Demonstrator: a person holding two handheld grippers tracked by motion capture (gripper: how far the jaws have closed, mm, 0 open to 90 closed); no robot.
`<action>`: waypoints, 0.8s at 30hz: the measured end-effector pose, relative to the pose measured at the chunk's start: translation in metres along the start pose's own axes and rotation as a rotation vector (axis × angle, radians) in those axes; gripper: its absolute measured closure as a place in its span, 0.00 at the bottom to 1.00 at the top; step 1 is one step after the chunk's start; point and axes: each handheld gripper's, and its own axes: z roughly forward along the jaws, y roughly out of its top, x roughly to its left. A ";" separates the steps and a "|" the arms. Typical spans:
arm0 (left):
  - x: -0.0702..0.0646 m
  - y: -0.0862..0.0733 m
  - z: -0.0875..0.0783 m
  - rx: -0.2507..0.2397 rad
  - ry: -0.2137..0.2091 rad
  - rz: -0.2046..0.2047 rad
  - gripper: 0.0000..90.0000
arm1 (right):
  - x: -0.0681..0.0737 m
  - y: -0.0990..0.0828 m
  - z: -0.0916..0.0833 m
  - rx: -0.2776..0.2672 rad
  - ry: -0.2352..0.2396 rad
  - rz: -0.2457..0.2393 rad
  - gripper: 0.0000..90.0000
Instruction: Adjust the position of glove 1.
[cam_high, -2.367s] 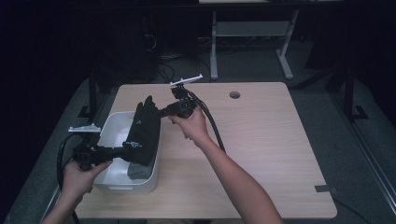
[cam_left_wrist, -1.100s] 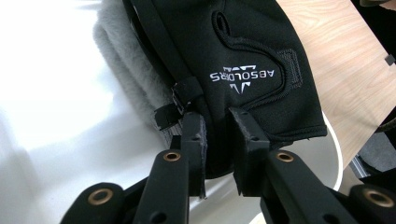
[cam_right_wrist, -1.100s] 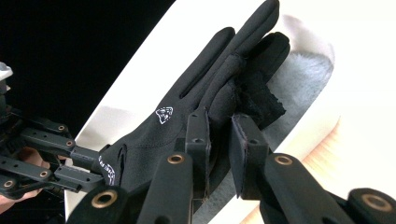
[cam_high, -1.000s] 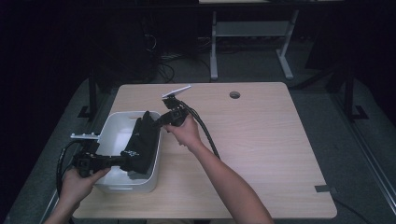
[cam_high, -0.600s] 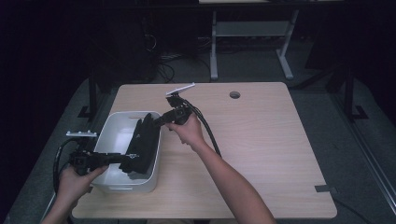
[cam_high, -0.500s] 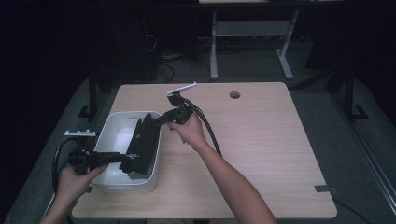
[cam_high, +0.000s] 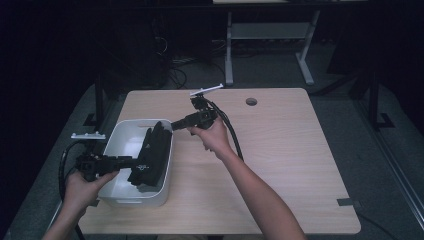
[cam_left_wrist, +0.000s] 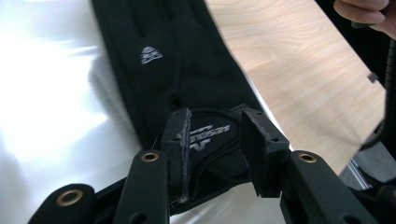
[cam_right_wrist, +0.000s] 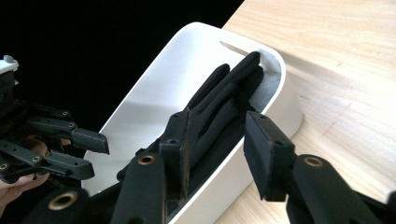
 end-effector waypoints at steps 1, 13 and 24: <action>-0.002 0.002 0.001 -0.001 -0.005 0.009 0.70 | -0.001 0.000 -0.003 0.000 0.003 0.002 0.65; -0.015 0.010 0.011 -0.004 -0.031 0.037 0.68 | -0.007 -0.005 -0.028 -0.045 -0.006 0.008 0.60; -0.024 0.016 0.018 -0.009 -0.043 0.047 0.65 | -0.015 -0.013 -0.046 -0.066 -0.021 0.022 0.58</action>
